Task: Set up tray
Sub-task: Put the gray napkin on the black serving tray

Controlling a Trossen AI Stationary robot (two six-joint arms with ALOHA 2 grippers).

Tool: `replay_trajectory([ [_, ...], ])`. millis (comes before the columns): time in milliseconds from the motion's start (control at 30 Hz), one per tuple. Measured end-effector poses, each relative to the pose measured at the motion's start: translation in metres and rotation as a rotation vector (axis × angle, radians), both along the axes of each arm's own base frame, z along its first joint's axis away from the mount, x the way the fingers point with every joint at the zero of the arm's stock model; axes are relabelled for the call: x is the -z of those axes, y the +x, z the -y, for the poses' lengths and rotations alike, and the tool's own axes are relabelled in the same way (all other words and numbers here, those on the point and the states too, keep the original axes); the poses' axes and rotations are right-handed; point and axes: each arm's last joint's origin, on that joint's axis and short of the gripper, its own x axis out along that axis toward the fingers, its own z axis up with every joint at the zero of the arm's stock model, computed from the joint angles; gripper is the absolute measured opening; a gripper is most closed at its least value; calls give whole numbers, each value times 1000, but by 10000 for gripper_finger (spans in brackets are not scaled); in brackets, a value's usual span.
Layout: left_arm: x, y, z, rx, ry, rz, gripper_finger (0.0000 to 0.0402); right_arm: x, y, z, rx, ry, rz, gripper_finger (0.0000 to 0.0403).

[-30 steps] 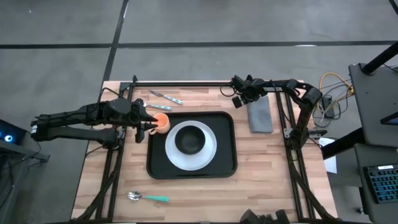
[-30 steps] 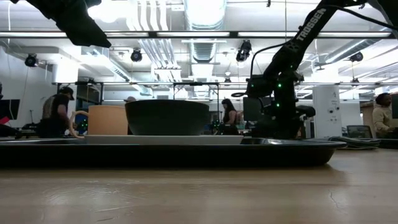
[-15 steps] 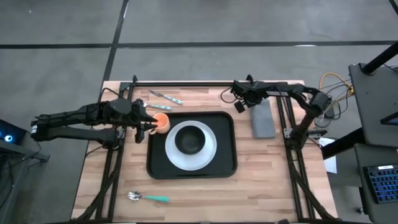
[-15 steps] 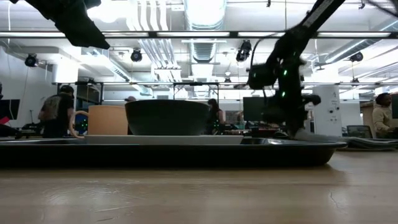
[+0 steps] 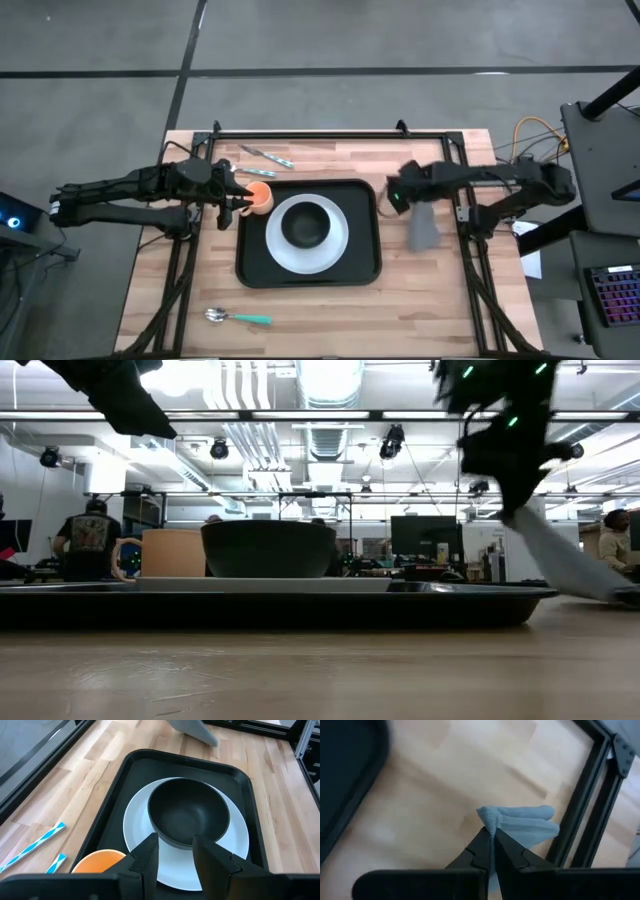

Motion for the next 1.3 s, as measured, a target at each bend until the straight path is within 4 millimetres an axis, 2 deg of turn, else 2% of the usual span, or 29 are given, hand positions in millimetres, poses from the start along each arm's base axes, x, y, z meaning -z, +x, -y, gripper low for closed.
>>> replay_trajectory([
  [167,0,0,0,-5,-8,2,101,-11,-10,-42,-48,73,92,8],
  [333,-1,0,0,-6,-7,10,101,-16,-7,-74,-112,149,142,8],
  [433,-2,1,0,-5,-6,23,101,-20,6,-89,-162,169,206,8],
  [633,-1,3,0,-6,-8,16,101,-27,53,-111,-313,177,270,8],
  [800,0,5,-1,-15,-22,7,101,-51,81,-122,-424,115,265,8],
  [1000,1,5,-1,-16,-25,-2,101,-81,84,-131,-466,30,259,8],
  [1167,1,4,-1,-16,-26,-4,101,-83,87,-126,-446,5,274,8],
  [1300,1,4,-1,-16,-26,-4,101,-71,93,-114,-420,-8,240,8],
])
